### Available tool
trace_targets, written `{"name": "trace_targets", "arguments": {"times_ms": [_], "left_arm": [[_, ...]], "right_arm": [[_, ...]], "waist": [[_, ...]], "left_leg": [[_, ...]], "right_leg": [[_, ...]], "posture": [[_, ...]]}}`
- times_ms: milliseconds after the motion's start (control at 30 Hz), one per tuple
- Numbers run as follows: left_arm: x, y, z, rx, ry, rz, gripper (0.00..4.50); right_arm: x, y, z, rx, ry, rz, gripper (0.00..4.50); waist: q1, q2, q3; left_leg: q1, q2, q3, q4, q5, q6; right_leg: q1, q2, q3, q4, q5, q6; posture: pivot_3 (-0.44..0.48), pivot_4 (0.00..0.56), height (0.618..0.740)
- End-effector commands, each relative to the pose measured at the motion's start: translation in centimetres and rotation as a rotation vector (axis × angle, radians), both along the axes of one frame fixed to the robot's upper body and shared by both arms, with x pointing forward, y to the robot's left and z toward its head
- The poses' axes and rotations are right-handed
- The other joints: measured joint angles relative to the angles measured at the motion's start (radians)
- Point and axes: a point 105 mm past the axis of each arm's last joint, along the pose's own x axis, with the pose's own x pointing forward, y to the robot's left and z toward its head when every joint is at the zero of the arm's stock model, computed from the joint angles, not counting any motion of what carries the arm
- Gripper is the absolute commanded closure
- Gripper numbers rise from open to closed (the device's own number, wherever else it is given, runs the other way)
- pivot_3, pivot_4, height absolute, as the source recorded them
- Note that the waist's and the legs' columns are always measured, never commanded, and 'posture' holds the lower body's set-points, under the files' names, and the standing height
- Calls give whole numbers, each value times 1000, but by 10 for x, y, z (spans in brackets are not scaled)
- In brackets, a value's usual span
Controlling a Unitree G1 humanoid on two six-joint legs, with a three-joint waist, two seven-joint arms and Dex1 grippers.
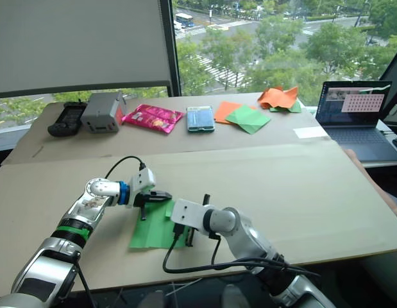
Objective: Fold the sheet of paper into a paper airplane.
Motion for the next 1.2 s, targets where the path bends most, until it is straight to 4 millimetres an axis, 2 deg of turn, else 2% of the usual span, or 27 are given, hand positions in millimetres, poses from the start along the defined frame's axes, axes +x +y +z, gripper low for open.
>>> {"name": "trace_targets", "arguments": {"times_ms": [33, 167, 300, 400, 533, 633, 667, 833, 1200], "left_arm": [[-7, 7, -20, 82, 44, -7, 4500], [-10, 9, -27, 107, 51, -7, 4500], [-12, 8, -30, 115, 49, -13, 4500], [-13, 8, -32, 120, 49, -14, 4500], [-13, 8, -32, 119, 47, -13, 4500], [-12, 8, -31, 117, 46, -10, 4500], [-12, 8, -31, 116, 44, -8, 4500], [-11, 6, -29, 105, 40, -10, 4500], [-12, 10, -29, 112, 38, -4, 4500]], "right_arm": [[-1, 2, 6, 2, -23, 26, 4476], [0, 6, 15, 45, -15, 24, 4476], [2, 9, 25, 104, -5, 7, 3253], [6, 13, 50, 265, 42, -29, 2274], [15, 18, 75, 433, 104, -80, 2274], [29, 19, 65, 435, 135, -154, 2274], [31, 20, 59, 423, 145, -167, 2810], [38, 22, 36, 375, 189, -205, 4487], [43, 30, 20, 357, 213, -233, 4487]], "waist": [[0, 0, 0], [-1, 0, 0], [-1, 0, 0], [-2, 0, 0], [-2, 1, -1], [-3, 2, -2], [-3, 1, -3], [-3, 1, -3], [-5, 2, -3]], "left_leg": [[0, 0, 0, 0, 0, 0], [0, 0, 0, 0, -1, -2], [0, 0, 0, 0, -1, -2], [0, 0, 0, 0, -1, -2], [1, 0, 0, 0, -1, -2], [1, 0, 0, 0, -1, -2], [1, 0, 0, 0, -1, -1], [0, 0, 0, -1, 0, 0], [1, 0, 0, -1, 0, 0]], "right_leg": [[0, 0, 0, 0, 0, 0], [0, 0, 0, 0, 0, 0], [1, 0, 0, 0, 0, 0], [1, 0, 0, 0, 0, 0], [1, 0, 0, 0, 0, 0], [1, 0, 0, 0, 0, 0], [1, 0, 0, 0, 0, 0], [1, 0, 0, 0, 0, 0], [1, 0, 0, 1, 0, 0]], "posture": [[0, 150, 725], [0, 150, 725], [0, 150, 725], [0, 150, 725], [0, 150, 725], [0, 150, 725], [0, 150, 725], [0, 150, 725], [0, 150, 725]]}}
